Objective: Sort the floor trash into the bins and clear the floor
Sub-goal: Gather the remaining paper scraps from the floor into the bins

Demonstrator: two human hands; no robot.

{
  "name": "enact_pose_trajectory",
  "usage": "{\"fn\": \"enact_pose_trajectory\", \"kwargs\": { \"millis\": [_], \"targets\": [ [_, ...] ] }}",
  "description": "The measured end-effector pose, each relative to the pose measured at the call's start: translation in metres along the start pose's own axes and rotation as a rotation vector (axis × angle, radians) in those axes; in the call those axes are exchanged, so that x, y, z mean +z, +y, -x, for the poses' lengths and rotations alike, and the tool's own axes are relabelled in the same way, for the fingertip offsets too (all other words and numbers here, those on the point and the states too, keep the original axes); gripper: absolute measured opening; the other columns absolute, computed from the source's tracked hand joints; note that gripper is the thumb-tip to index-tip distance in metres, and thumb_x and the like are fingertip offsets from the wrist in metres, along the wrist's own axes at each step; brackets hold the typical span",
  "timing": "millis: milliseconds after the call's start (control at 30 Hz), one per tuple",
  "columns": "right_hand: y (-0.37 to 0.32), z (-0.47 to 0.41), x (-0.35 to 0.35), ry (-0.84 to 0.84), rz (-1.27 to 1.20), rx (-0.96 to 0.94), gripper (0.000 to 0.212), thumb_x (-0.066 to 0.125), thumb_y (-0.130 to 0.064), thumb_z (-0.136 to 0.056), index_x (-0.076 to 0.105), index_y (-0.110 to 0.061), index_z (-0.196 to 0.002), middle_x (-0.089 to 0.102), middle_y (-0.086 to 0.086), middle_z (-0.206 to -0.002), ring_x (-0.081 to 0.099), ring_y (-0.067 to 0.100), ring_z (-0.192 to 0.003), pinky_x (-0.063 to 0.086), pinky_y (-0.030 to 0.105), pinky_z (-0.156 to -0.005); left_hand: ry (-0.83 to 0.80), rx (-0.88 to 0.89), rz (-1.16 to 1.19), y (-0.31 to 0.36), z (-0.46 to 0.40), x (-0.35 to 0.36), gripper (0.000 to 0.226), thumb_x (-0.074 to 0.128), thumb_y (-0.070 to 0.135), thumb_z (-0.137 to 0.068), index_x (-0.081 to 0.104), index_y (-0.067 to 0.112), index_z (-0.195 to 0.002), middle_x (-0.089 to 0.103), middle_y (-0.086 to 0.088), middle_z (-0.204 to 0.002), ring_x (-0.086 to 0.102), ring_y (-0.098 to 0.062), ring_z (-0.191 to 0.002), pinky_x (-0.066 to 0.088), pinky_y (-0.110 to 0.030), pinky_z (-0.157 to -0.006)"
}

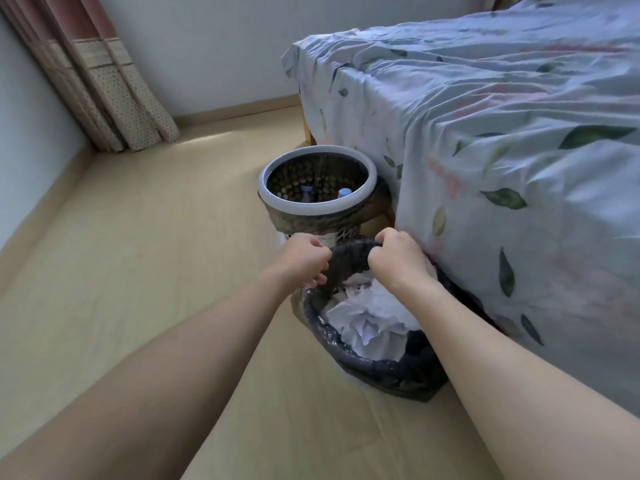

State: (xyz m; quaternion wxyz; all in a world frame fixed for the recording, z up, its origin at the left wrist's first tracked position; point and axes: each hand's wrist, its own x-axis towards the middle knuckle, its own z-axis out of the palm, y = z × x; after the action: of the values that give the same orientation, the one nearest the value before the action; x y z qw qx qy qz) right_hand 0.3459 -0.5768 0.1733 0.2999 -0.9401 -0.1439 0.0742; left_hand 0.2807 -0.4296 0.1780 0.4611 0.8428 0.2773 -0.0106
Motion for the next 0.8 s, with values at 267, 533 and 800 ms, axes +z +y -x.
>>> {"fn": "enact_pose_trajectory", "kwargs": {
  "millis": [267,533,800],
  "targets": [
    [-0.148,0.041,0.172,-0.291,-0.129,-0.508,0.037,0.045,-0.012,-0.09,0.053,-0.014,-0.126,0.056,0.008,-0.123,0.052,0.024,-0.114,0.043,0.034,-0.096,0.255,-0.237,-0.122,-0.141,0.033,-0.167,0.015,0.048,0.006,-0.085,0.062,0.009,-0.087,0.066,-0.006,-0.081,0.056,-0.018,-0.061,0.039,-0.021,-0.052],
    [-0.171,0.119,0.358,-0.831,0.241,-0.508,0.031,0.048,-0.02,-0.093,0.046,-0.01,-0.122,0.05,0.01,-0.126,0.053,0.03,-0.113,0.042,0.032,-0.085,0.127,-0.471,-0.445,-0.344,0.09,-0.222,0.015,0.052,0.012,-0.083,0.064,0.019,-0.089,0.064,0.004,-0.088,0.06,-0.016,-0.08,0.048,-0.027,-0.068],
    [-0.165,0.16,0.42,-0.797,0.248,-0.463,0.01,0.045,-0.013,-0.096,0.037,-0.018,-0.095,0.047,0.01,-0.114,0.052,0.029,-0.091,0.031,0.029,-0.07,0.006,-0.396,-0.746,-0.427,0.078,-0.17,0.018,0.049,0.036,-0.088,0.043,0.019,-0.088,0.054,0.001,-0.091,0.056,-0.024,-0.083,0.038,-0.033,-0.073]
  ]
}}
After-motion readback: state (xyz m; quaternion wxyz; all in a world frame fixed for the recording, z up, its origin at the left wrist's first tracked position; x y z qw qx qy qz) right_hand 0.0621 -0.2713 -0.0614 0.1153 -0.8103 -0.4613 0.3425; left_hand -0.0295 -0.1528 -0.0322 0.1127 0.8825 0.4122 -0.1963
